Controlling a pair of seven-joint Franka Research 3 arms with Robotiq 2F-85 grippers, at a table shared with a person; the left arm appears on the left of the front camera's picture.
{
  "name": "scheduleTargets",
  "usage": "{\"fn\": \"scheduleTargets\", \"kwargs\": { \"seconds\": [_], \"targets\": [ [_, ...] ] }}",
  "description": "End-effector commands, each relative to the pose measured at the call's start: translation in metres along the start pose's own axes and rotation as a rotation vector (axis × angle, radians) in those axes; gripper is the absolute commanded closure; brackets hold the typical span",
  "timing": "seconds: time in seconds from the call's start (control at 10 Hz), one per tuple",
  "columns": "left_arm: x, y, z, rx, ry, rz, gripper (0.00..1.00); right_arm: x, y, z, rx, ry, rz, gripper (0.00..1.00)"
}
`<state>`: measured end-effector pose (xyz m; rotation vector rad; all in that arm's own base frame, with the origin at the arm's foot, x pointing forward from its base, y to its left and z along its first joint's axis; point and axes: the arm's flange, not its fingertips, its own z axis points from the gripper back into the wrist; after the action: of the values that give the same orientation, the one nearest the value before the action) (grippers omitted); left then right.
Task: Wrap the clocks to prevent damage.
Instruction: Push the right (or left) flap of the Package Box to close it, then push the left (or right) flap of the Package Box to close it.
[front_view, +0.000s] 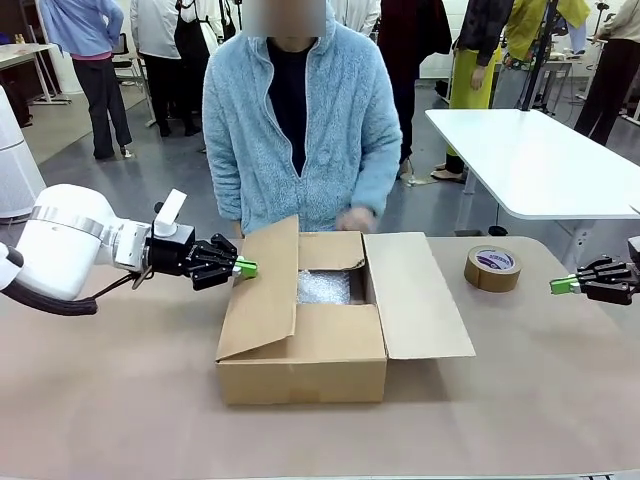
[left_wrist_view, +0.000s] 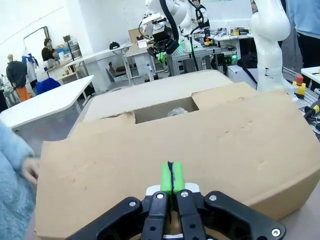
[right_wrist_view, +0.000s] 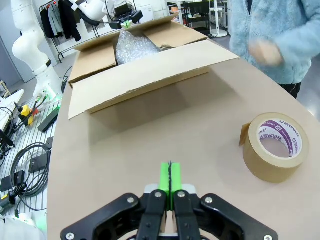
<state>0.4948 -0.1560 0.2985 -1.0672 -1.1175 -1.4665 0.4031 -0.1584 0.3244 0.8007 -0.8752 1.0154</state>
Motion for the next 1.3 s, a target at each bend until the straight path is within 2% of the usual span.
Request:
{"fn": "scheduleTargets", "kwargs": {
  "seconds": [0.0, 0.2, 0.3, 0.5, 0.6, 1.2],
  "targets": [
    [-0.0028, 0.0062, -0.0015, -0.018, 0.049, 0.049, 0.99, -0.001, 0.0013, 0.0004, 0.006, 0.004, 0.0, 0.99],
    [-0.006, 0.0051, 0.0021, 0.001, 0.106, 0.088, 0.99, -0.001, 0.0013, 0.0004, 0.006, 0.004, 0.0, 0.99],
    [-0.0035, 0.0007, 0.0008, -0.004, 0.023, 0.045, 0.99, -0.001, 0.0013, 0.0004, 0.006, 0.004, 0.0, 0.99],
    [-0.0099, 0.0017, 0.0035, -0.014, 0.06, 0.108, 0.99, -0.001, 0.0013, 0.0004, 0.006, 0.004, 0.0, 0.99],
    [-0.0052, 0.0012, 0.0018, -0.003, 0.044, 0.072, 0.99, -0.001, 0.0013, 0.0004, 0.006, 0.004, 0.0, 0.99],
    [-0.0052, 0.0012, 0.0018, -0.003, 0.044, 0.072, 0.99, -0.001, 0.0013, 0.0004, 0.006, 0.004, 0.0, 0.99]
  ]
}}
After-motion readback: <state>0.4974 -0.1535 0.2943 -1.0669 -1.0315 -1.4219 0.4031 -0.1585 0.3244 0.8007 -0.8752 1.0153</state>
